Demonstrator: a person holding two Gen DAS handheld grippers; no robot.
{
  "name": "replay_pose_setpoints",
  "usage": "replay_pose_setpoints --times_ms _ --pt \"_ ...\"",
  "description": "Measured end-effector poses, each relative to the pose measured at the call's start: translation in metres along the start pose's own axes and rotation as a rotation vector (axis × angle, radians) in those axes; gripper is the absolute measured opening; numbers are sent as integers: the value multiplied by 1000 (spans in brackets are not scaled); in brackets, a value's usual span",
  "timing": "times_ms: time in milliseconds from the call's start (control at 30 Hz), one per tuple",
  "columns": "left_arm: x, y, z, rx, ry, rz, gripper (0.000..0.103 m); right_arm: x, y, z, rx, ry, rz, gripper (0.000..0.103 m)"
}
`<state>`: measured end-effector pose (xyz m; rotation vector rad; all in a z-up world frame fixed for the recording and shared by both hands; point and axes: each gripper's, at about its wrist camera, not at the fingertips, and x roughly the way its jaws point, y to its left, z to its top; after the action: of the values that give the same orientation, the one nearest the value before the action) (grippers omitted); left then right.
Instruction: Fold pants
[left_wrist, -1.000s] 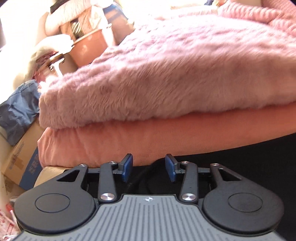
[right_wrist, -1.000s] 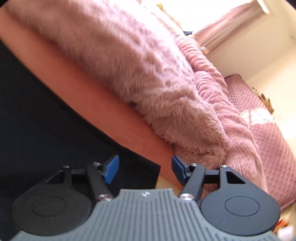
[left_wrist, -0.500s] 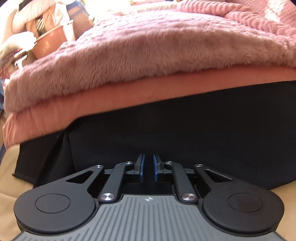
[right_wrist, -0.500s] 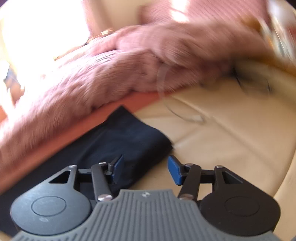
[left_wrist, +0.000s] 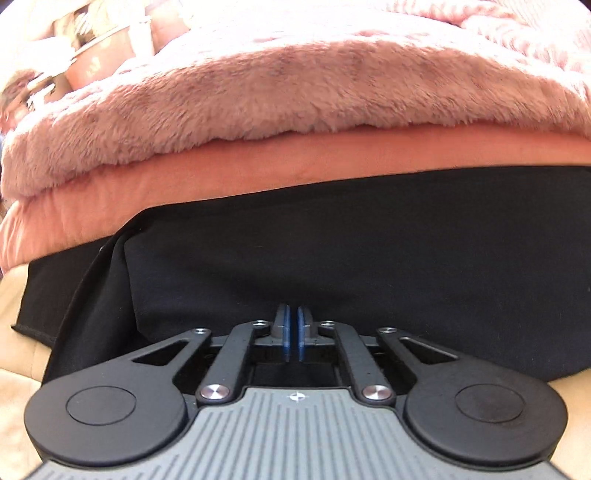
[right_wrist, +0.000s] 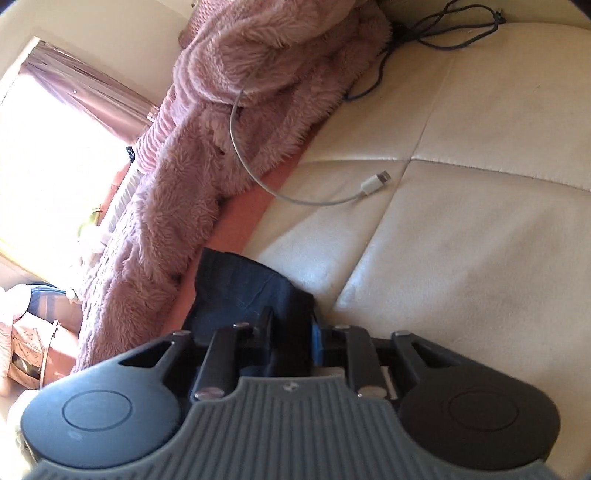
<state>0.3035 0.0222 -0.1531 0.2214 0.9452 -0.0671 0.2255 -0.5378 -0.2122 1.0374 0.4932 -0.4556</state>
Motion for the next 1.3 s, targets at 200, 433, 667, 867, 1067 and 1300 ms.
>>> replay_pose_setpoints --times_ms 200,433,667,867,1067,1300 --pt "-4 -17 0 33 18 -71 0 -31 -11 15 -85 -51 -68 3" --pt "-32 -64 -23 19 66 -231 0 -91 -61 47 -143 -75 -232 3" --pt "-56 -86 -47 -15 42 -352 0 -108 -82 86 -208 -99 -396 3" --pt "-97 -44 -63 -12 -73 -275 9 -124 -36 77 -390 -152 -414 46" --pt "-114 43 -89 -176 -117 -49 28 -153 28 29 -610 -210 -331 47" --pt "-104 99 -114 -278 -92 22 52 -145 77 -68 -709 -73 -105 46"
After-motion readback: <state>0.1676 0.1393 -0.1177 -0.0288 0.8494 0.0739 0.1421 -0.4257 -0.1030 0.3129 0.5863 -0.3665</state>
